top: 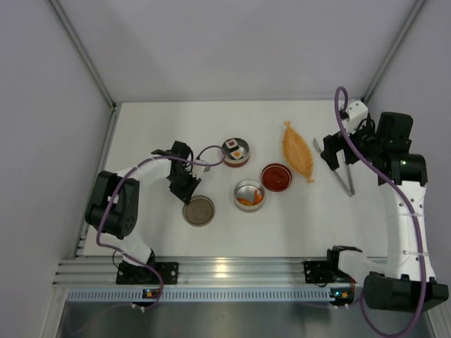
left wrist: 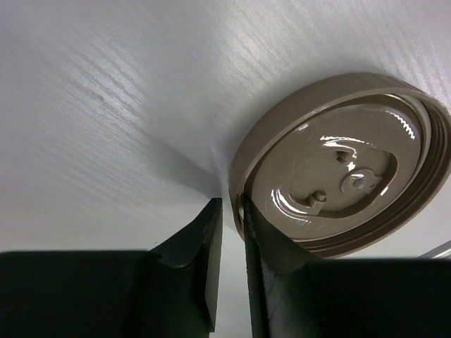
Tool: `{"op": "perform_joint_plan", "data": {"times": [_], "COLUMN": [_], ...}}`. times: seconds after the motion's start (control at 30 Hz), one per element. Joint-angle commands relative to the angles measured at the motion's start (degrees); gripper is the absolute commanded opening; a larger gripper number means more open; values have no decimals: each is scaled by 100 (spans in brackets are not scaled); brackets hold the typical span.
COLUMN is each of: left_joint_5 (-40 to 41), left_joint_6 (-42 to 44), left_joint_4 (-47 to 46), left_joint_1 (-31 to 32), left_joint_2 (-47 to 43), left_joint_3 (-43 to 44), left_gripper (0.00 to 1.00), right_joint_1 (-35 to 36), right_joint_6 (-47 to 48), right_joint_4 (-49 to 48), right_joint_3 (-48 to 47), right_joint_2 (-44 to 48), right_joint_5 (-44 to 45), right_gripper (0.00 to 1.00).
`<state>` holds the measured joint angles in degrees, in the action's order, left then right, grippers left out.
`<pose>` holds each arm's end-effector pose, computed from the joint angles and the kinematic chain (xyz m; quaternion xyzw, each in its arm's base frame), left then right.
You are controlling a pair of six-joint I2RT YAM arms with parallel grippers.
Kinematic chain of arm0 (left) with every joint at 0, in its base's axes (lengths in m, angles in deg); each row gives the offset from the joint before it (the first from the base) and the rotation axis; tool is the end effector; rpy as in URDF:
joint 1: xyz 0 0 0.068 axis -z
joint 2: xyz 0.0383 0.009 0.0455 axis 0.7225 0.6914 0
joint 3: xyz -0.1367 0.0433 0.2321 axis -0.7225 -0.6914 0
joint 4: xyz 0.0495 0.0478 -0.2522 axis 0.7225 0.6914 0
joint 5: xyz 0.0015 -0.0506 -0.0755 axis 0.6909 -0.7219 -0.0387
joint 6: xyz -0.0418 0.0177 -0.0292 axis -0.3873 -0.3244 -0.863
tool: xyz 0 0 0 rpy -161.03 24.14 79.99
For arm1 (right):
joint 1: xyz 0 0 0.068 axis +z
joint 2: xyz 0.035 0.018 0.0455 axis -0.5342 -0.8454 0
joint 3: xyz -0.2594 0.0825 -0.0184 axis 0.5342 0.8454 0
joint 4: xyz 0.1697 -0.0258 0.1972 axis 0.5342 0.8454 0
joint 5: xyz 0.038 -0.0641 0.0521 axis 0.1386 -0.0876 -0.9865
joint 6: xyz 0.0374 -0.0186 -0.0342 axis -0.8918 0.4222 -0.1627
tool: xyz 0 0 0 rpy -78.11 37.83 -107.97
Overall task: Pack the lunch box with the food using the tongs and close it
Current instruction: Pick up the box lid from the center of the board.
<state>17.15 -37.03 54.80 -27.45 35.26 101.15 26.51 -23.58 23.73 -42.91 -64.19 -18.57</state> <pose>0.2795 -0.1038 0.1649 0.3489 0.9270 -0.1122 0.0794 0.1938 -0.0042 0.4075 -0.2576 0.8345 0.0626 0.4831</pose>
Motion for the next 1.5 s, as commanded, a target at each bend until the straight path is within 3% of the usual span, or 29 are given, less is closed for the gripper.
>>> {"op": "perform_joint_plan", "data": {"times": [0.0,0.13,0.23,0.47,0.8,1.03,1.33,1.47], "left_joint_5": [55,-13,-976,-2226,-4074,-5190,-5595,-5903], "left_joint_6": [-137,-207,-164,451,1952,2157,2657,2422], "left_joint_4": [-249,84,979,2940,4180,4067,4128,3928], "left_joint_1": [79,45,-288,-501,-492,-492,-492,-492], "left_joint_2": [94,147,-28,-363,-925,-1321,-1576,-1637], "left_joint_3": [135,407,1090,2647,2799,2798,2702,2632], "left_gripper": [22,0,0,0,0,0,0,0], "right_joint_1": [191,515,998,1992,2784,3416,4110,4427], "right_joint_6": [136,-48,-249,-593,-409,-681,-575,-699], "right_joint_4": [-143,-29,24,-344,-1161,-1846,-2664,-2955], "right_joint_3": [90,64,107,679,1101,1136,1215,979], "right_joint_2": [-107,-327,-424,-442,-819,-855,-775,-863], "right_joint_5": [-252,-243,-190,-602,-2413,-2870,-3188,-3029], "right_gripper": [99,99,99,99,94,89,79,72]}}
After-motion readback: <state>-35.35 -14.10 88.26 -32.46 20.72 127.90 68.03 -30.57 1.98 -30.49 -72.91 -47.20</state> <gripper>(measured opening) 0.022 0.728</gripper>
